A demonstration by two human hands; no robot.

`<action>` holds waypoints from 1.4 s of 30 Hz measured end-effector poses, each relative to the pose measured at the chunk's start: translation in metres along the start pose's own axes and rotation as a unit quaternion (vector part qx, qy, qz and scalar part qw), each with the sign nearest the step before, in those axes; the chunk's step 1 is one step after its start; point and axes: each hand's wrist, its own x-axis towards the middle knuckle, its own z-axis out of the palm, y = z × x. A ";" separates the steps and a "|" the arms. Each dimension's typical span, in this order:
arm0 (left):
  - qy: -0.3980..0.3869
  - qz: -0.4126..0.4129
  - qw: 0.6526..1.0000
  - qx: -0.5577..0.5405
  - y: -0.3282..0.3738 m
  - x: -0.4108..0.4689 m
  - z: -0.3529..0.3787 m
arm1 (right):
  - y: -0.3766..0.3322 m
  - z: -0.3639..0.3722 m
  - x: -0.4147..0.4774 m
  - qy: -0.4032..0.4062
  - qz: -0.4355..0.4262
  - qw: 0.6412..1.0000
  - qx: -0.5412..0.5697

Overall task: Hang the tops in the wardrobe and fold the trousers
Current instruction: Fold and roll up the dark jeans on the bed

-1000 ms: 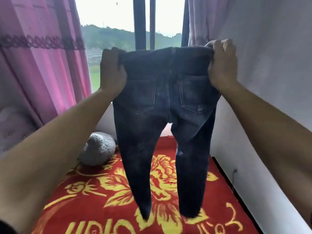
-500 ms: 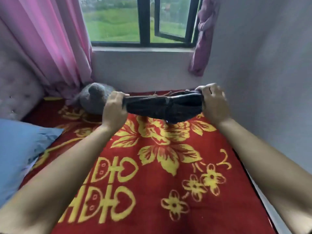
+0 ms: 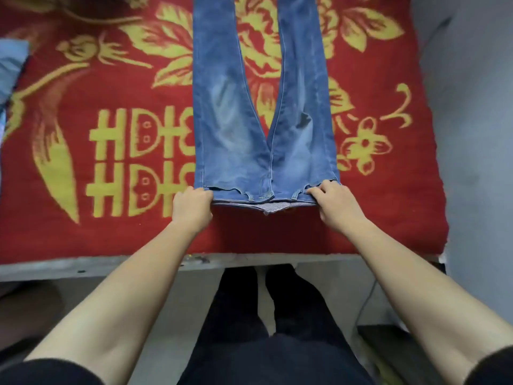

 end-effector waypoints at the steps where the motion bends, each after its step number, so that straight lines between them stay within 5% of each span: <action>1: -0.028 0.003 1.000 0.011 0.003 -0.003 0.019 | 0.000 0.018 -0.010 -0.013 -0.004 1.000 0.004; 8: -0.128 -0.010 0.991 0.046 0.018 -0.010 0.134 | -0.013 0.123 -0.036 -0.071 0.023 0.997 0.014; 14: -0.187 -0.010 0.982 0.039 0.044 0.009 0.197 | -0.018 0.190 -0.035 -0.256 0.040 0.966 -0.001; 19: -0.140 0.095 0.985 0.039 0.070 0.032 0.213 | -0.027 0.197 -0.025 -0.253 0.021 0.966 -0.046; 25: -0.161 0.102 0.981 0.026 0.078 0.048 0.206 | -0.025 0.194 -0.024 -0.224 0.027 0.974 -0.004; 34: -0.095 0.147 0.984 0.026 0.059 0.010 0.213 | -0.021 0.196 -0.054 -0.128 -0.034 0.991 0.026; 39: -0.240 0.106 0.964 0.029 0.079 0.010 0.222 | -0.032 0.207 -0.046 -0.330 0.010 0.944 0.016; 42: -0.242 0.070 0.967 0.024 0.087 0.022 0.218 | -0.024 0.202 -0.029 -0.354 0.070 0.927 0.105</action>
